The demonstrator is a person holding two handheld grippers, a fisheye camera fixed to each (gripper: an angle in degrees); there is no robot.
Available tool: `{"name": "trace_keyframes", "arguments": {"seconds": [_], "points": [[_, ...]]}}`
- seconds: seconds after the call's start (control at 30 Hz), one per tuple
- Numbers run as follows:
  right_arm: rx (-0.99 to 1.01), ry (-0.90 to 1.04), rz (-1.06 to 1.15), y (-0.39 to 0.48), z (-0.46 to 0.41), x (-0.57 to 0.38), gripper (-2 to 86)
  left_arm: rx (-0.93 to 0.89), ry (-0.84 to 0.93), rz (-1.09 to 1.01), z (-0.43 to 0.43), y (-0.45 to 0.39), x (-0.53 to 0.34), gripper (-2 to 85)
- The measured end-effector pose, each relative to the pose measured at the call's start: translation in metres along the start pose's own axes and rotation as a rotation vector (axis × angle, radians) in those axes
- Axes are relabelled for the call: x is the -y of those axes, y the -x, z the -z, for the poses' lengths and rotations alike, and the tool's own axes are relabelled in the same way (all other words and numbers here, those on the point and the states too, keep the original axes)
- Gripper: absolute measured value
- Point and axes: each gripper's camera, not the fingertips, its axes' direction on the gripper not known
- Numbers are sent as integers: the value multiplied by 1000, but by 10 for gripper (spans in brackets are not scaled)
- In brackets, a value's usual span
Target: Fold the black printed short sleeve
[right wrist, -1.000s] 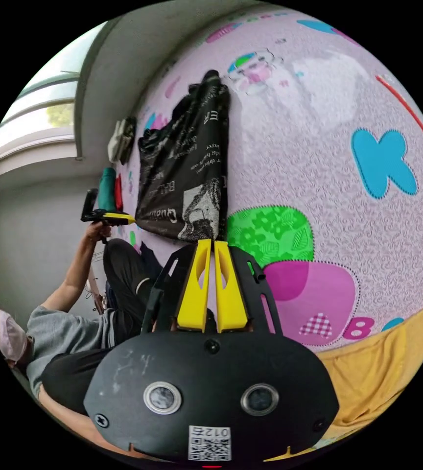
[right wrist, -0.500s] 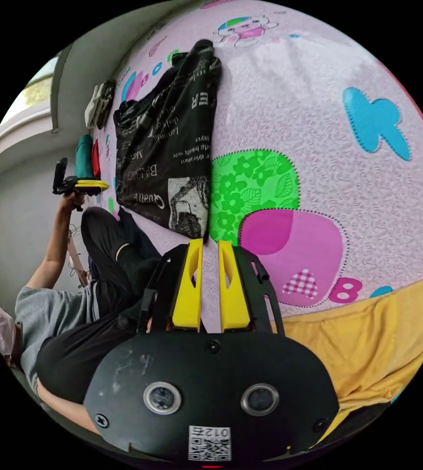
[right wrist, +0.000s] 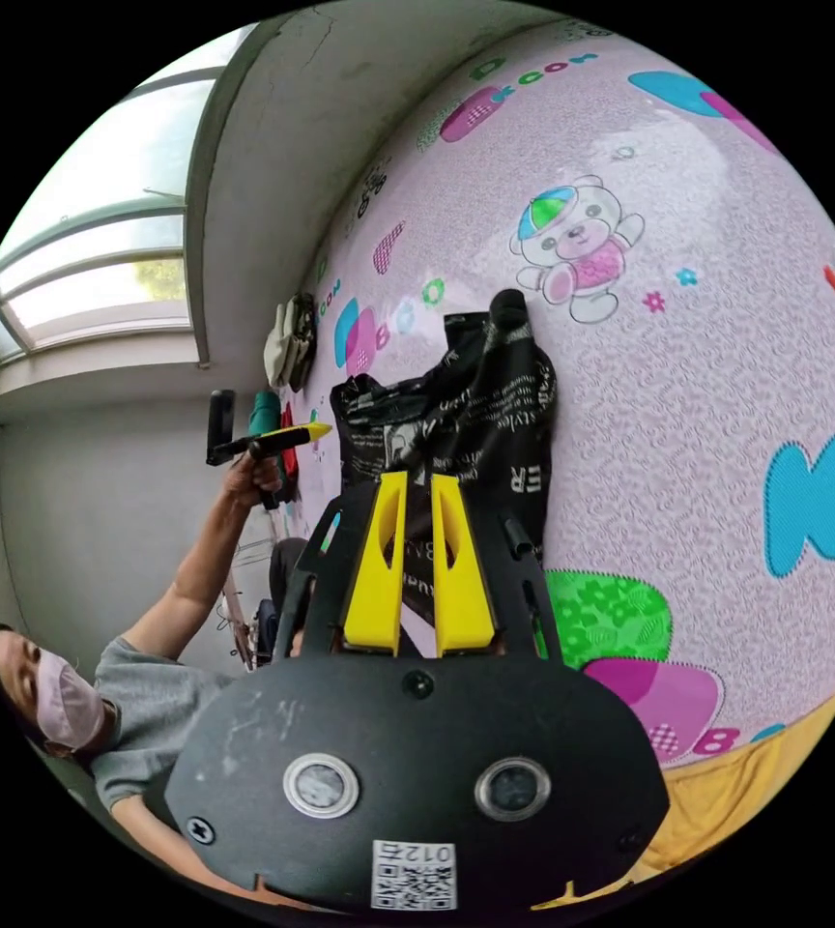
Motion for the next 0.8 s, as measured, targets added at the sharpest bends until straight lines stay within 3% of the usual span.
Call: {"name": "trace_keyframes", "arguments": {"seconds": [0.1, 0.3, 0.47, 0.6, 0.8], "points": [[-12, -30, -46, -3, 4, 27, 45, 92, 24, -39, 2, -2, 1, 45], [14, -64, -193, -24, 1, 67, 56, -66, 36, 90, 1, 28, 3, 39], [-41, 1, -247, -27, -18, 89, 69, -93, 53, 166, 4, 49, 4, 28], [-83, -14, -260, -24, -23, 98, 31, -165, 29, 200, 14, 67, 1, 11], [108, -147, -272, -35, -14, 100, 13, -374, -120, 328, 32, 109, -17, 7]]}}
